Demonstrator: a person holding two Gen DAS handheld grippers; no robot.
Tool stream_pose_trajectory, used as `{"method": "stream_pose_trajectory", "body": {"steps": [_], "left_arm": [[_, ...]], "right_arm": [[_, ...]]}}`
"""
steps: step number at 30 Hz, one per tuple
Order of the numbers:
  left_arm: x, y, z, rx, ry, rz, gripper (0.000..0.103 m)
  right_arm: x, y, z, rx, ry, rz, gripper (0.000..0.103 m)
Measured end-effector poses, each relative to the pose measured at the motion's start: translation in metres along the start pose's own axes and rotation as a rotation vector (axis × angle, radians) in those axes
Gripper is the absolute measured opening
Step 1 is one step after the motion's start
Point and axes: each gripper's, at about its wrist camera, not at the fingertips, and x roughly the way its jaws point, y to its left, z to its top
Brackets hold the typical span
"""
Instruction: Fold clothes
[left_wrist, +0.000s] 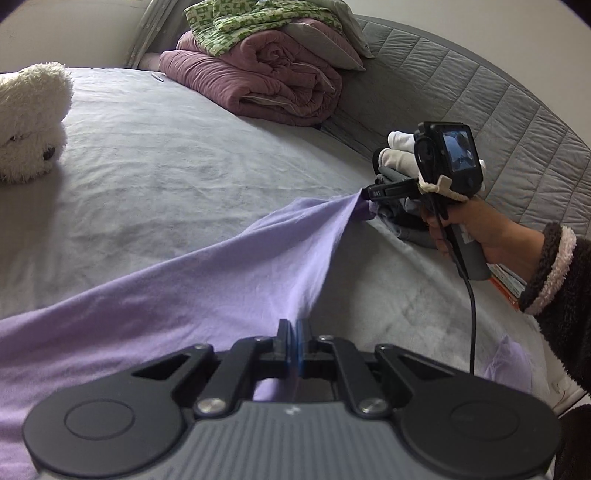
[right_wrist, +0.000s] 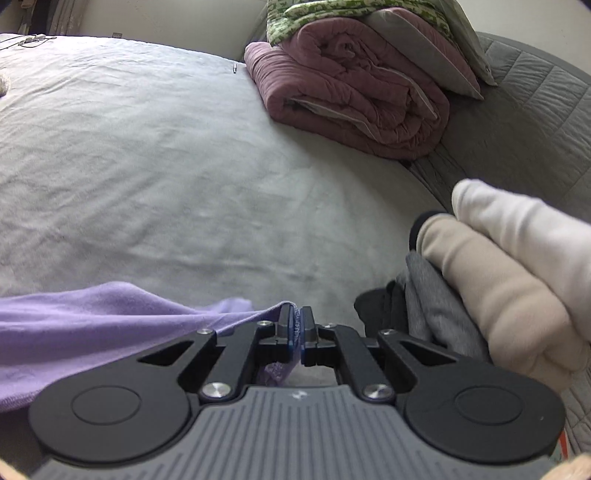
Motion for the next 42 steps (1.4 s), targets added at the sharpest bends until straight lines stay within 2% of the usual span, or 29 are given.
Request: {"method": "stream_pose_trajectory", "body": {"steps": [4, 8, 12, 13, 15, 22, 26, 30, 33, 35, 37, 42], "left_arm": [[0.007, 0.006, -0.001, -0.038, 0.051, 0.030, 0.004], [0.006, 0.009, -0.001, -0.063, 0.052, 0.041, 0.008], [-0.001, 0.007, 0.003, -0.066, 0.031, 0.073, 0.036], [-0.003, 0.007, 0.005, -0.070, 0.029, 0.089, 0.037], [-0.007, 0.008, 0.007, -0.077, 0.029, 0.127, 0.039], [-0.025, 0.021, 0.014, -0.129, 0.042, 0.288, 0.044], [-0.052, 0.033, 0.018, -0.136, -0.012, 0.414, 0.045], [-0.079, 0.052, 0.018, -0.154, -0.061, 0.542, 0.053], [-0.092, 0.075, 0.015, -0.223, -0.078, 0.573, 0.053], [-0.098, 0.087, 0.012, -0.252, -0.084, 0.619, 0.053], [-0.101, 0.094, 0.009, -0.264, -0.086, 0.653, 0.053], [-0.099, 0.104, 0.003, -0.261, -0.085, 0.664, 0.053]], "right_arm": [[0.007, -0.005, -0.031, 0.014, 0.047, 0.015, 0.003], [-0.001, -0.004, -0.034, 0.011, 0.036, 0.022, 0.005], [-0.019, -0.006, -0.025, 0.046, 0.005, 0.082, 0.018], [-0.024, -0.006, -0.022, 0.053, -0.004, 0.096, 0.020], [-0.033, -0.005, -0.019, 0.060, -0.025, 0.120, 0.034], [-0.056, 0.022, -0.005, 0.040, -0.068, 0.239, 0.034], [-0.065, 0.052, 0.006, -0.012, -0.072, 0.375, 0.034], [-0.072, 0.089, 0.016, -0.132, -0.078, 0.503, 0.034], [-0.076, 0.112, 0.020, -0.199, -0.084, 0.540, 0.034], [-0.078, 0.126, 0.022, -0.230, -0.085, 0.572, 0.034], [-0.082, 0.138, 0.023, -0.256, -0.091, 0.606, 0.034], [-0.100, 0.168, 0.022, -0.321, -0.115, 0.711, 0.034]]}}
